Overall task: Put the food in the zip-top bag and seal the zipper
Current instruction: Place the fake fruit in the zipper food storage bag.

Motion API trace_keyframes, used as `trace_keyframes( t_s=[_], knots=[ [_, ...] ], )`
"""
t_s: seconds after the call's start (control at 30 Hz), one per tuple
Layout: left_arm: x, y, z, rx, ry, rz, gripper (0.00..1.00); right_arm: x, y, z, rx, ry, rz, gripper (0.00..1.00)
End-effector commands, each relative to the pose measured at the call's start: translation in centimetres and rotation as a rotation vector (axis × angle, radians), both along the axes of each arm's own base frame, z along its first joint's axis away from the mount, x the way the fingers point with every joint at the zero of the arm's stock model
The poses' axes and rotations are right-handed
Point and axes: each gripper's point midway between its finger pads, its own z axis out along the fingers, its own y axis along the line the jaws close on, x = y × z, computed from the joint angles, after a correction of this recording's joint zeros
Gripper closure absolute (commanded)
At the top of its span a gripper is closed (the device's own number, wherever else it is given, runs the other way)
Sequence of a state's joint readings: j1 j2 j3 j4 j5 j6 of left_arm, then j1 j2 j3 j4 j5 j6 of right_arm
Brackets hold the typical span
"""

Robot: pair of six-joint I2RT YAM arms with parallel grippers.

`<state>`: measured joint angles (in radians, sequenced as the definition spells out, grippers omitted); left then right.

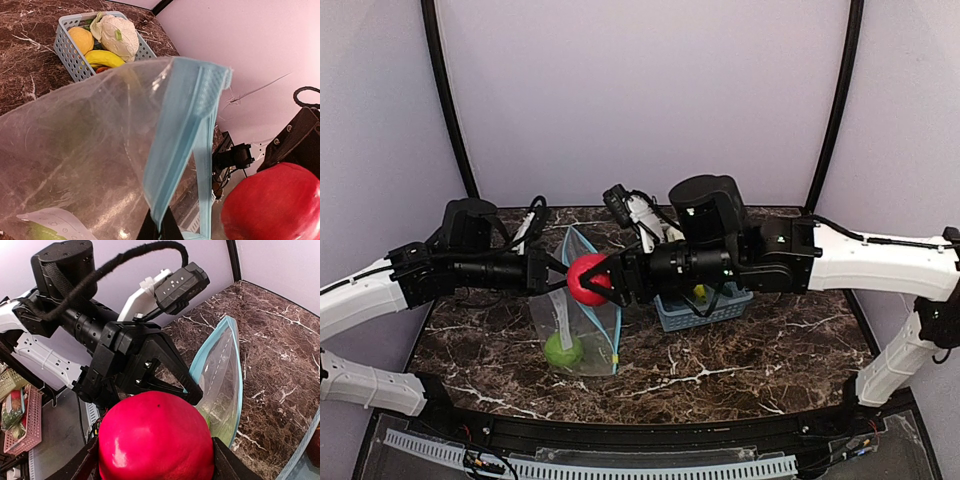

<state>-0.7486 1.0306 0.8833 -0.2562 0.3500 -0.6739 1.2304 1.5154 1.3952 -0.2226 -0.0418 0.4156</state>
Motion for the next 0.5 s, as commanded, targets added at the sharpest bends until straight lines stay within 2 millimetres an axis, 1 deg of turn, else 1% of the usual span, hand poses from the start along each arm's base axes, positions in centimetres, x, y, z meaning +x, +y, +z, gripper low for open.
trace_keyframes(
  t_s=[0.0,0.17,0.33,0.47],
  knots=[
    [0.0,0.4,1.3,-0.018,-0.027,0.011,0.99,0.4,1.3,0.0,-0.009,-0.011,-0.006,0.51],
    [0.0,0.4,1.4,-0.022,-0.026,0.010,0.99,3.0,0.8,-2.8,-0.163,-0.002,-0.157,0.52],
    [-0.1,0.5,1.3,-0.021,-0.024,0.010,0.99,4.7,-0.5,-5.0,-0.271,0.009,-0.280,0.53],
    [-0.2,0.6,1.4,-0.019,-0.029,0.012,0.99,5.3,-0.9,-6.4,-0.335,0.022,-0.328,0.52]
  ],
)
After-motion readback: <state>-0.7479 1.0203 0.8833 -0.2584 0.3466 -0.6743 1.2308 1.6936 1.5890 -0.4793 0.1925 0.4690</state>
